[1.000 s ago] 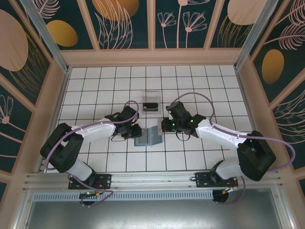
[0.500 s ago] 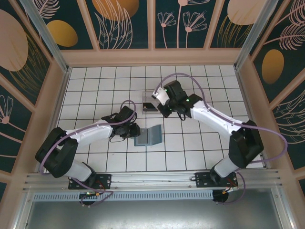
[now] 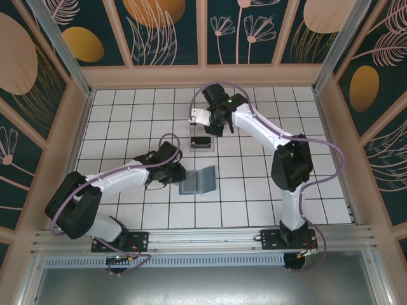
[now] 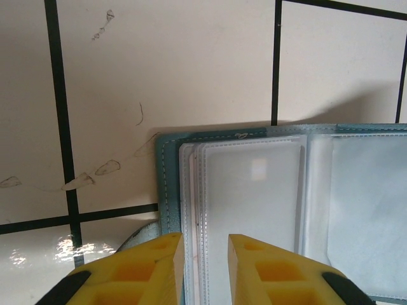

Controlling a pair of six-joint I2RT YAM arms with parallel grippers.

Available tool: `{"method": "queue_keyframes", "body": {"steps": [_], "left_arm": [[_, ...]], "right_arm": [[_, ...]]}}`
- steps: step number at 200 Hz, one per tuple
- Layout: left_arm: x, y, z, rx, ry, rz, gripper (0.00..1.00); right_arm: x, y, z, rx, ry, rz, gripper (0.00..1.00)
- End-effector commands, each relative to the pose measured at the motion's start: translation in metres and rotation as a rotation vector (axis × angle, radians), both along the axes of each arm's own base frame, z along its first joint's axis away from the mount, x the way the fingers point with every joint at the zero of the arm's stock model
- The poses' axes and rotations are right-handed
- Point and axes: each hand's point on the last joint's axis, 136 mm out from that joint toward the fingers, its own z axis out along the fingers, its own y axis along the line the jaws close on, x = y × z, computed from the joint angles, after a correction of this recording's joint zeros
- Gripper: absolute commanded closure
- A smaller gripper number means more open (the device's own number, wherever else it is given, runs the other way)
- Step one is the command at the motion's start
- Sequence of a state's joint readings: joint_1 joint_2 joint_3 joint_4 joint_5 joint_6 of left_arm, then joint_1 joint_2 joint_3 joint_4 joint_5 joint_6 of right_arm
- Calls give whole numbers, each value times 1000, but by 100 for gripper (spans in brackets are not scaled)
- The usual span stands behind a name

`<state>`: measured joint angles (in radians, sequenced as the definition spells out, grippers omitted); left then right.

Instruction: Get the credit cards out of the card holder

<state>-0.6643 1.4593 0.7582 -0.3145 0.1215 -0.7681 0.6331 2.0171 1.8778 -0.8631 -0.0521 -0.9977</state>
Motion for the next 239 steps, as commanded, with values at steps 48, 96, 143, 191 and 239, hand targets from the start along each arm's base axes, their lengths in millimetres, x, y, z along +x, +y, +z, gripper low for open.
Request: {"method": "queue_keyframes", "body": {"steps": [48,96,143,191,239], "left_arm": [[3,3,6,8,-10,30,74],[4,3,7,15,-10,30,75],[4,3,10,18,-13,25,76],[2,6,10,23,-13,33,76],[2,7,11,23,-13,40,76]], "right_arm": [[9,0,-15,-104,126,118,100],[9,13,-23,-78,158,141,100],[12,22,-38,-75,172,159,100],[8,30,-51,-73,196,182,100],[2,34,-63,-75,236,187,100]]}}
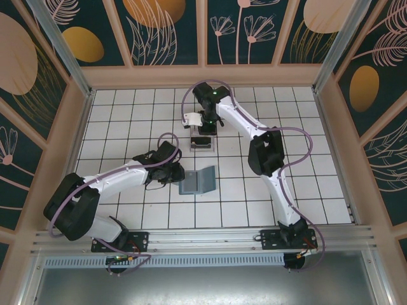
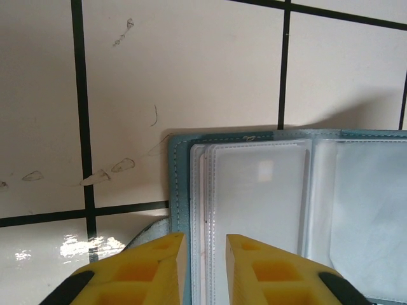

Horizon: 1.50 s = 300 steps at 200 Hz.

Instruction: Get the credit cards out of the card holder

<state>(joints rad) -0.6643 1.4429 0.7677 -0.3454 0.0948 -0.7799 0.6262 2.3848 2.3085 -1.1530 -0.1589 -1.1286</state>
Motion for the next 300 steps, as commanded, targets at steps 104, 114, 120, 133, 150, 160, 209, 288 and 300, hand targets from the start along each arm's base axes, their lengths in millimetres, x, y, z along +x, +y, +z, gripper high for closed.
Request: {"method": "queue_keyframes", "body": {"steps": [104,114,120,133,150,160,209,288,300], "left_arm": [[-2,5,6,3,-6,29,76],[-2,5,6,2,-8,29,76],[-2,6,6,3,-7,30,76],[-3,5,5,0,-4,29,76],[-3,4,4,-2,-1,28,76],[-3,5,4,-2,-1,27,76],[-3,5,4,-2,-4,29,76],[-4,4,2,-9,-1,22,76],[-4,4,2,-9,-2,23,76]], "right_arm": [[5,12,-14,3,-7,2,93],[6,12,-14,0,-15,0,91],[8,11,-14,-1,-20,-3,91],[9,12,-14,-2,-24,-5,90],[10,11,-14,-3,-28,-8,89],[10,12,-13,-3,-32,-8,88],[17,11,-11,-10,-67,-15,84],[34,11,4,-10,-158,-39,75],[37,11,5,-11,-172,-41,75]]}}
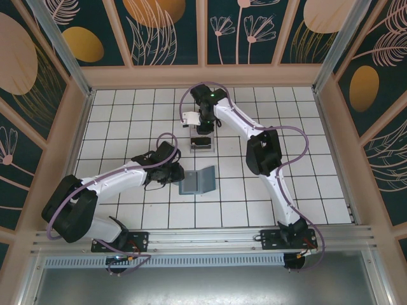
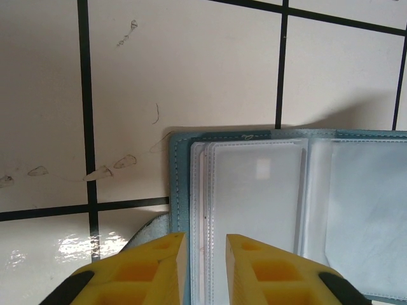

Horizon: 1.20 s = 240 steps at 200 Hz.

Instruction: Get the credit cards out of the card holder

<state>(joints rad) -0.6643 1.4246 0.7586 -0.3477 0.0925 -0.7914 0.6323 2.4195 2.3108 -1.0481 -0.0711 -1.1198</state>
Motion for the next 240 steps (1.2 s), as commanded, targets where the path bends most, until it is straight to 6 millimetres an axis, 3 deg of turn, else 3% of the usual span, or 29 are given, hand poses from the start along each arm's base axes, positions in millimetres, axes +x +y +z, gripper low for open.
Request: {"method": "queue_keyframes", "body": {"steps": [1,160,206,240], "left_arm": [[-2,2,0,-3,0,12,76],[0,1,2,-3,-8,9,76],[2,2,4,2,-18,13,76],[8,2,10,7,-47,17,77]], "right_arm": [[10,6,17,12,-68,-13,75],[29,2,23,-13,-169,-46,68],[40,3,42,47,-214,-143,67],[46,0,58,136,-223,-320,67]]}}
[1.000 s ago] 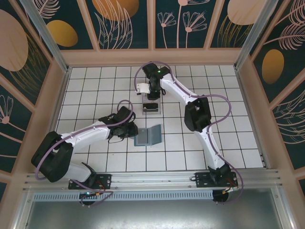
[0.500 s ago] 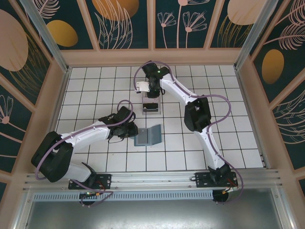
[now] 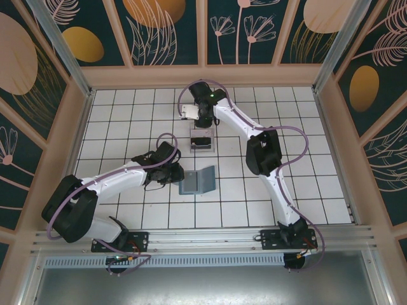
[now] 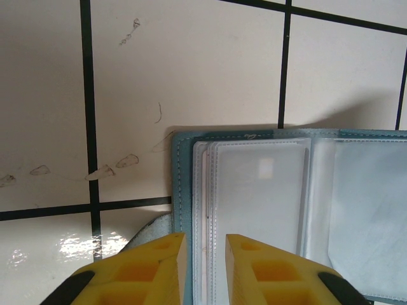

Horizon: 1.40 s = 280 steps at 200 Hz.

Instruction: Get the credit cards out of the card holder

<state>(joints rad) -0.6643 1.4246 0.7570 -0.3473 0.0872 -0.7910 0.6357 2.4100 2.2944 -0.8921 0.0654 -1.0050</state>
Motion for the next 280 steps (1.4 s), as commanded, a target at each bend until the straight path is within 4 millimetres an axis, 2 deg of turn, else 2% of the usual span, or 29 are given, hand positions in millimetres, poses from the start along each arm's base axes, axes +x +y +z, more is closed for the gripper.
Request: {"method": "queue_keyframes", "body": {"steps": [1,27,50,76,91,117,144,189,244,280], "left_arm": [[7,1,10,1,-45,15,77],[11,3,14,10,-66,21,77],[15,6,15,22,-81,26,77],[19,7,16,15,-92,35,77],[22,8,15,8,-91,41,77],[28,11,15,-3,-92,50,78],[32,23,13,-6,-95,79,79],[38,38,15,-20,-100,108,79],[39,52,21,-45,-123,162,79],[42,69,21,-35,-138,201,79]], "right_arm": [[7,-1,44,125,-62,-158,67],[-6,2,55,259,-4,-273,67],[-8,-1,68,385,3,-422,68],[-14,-11,69,486,32,-635,73],[-26,-14,66,539,96,-720,74],[-57,-11,62,638,228,-812,73],[-92,-7,58,708,387,-916,75],[-155,4,40,695,631,-1024,81],[-221,39,8,610,772,-1000,80],[-245,61,-4,591,821,-985,75]]}}
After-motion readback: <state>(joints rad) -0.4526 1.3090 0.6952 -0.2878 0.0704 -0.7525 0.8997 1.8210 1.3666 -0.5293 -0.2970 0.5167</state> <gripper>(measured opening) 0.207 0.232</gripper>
